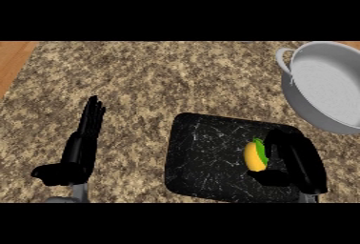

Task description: Pick the lemon from the tray and place it in the pot

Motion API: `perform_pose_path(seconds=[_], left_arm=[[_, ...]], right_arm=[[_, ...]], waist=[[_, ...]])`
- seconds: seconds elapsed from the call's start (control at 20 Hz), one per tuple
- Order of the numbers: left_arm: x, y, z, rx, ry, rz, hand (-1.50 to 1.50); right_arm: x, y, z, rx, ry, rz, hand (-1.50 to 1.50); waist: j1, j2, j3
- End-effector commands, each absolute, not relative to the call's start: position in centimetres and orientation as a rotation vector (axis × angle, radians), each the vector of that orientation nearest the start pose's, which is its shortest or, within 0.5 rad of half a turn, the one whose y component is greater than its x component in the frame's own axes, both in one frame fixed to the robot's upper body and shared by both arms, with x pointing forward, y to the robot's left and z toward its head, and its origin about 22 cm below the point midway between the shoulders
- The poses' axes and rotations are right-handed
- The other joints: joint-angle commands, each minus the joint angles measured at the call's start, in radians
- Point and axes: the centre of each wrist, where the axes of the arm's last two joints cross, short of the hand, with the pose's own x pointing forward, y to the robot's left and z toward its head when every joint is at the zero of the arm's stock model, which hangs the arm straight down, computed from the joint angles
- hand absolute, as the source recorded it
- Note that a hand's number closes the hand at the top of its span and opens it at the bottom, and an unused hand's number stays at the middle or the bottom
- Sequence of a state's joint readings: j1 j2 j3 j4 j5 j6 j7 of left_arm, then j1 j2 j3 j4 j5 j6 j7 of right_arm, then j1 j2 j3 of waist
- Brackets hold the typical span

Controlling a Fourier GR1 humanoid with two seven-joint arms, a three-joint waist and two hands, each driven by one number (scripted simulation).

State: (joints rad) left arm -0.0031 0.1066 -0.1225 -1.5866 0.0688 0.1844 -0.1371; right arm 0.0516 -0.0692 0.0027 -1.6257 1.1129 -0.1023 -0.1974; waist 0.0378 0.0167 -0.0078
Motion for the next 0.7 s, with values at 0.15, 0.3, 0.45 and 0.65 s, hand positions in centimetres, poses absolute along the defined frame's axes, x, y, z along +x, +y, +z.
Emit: perform_pose_path(seconds=[0.15, 0.3, 0.45, 0.65], left_arm=[[24.9, 21.0, 1.7, 0.022, -1.756, -0.042, 0.00], [24.9, 20.9, 1.6, 0.007, -1.745, -0.063, 0.00], [25.7, 20.0, 2.0, -0.002, -1.753, -0.056, 0.00], [25.8, 20.5, 1.6, -0.001, -1.740, -0.058, 0.00]], right_arm=[[29.3, -24.1, 3.0, -1.197, -1.217, 0.639, 1.50], [33.1, -22.6, 6.7, -1.328, -1.170, 0.529, 1.50], [36.3, -20.5, 10.9, -1.469, -1.139, 0.460, 1.50], [39.7, -18.1, 14.3, -1.631, -1.034, 0.392, 1.50]], waist=[[0.081, 0.030, 0.001], [0.107, 0.022, 0.002], [0.098, 0.021, 0.002], [0.092, 0.019, 0.003]])
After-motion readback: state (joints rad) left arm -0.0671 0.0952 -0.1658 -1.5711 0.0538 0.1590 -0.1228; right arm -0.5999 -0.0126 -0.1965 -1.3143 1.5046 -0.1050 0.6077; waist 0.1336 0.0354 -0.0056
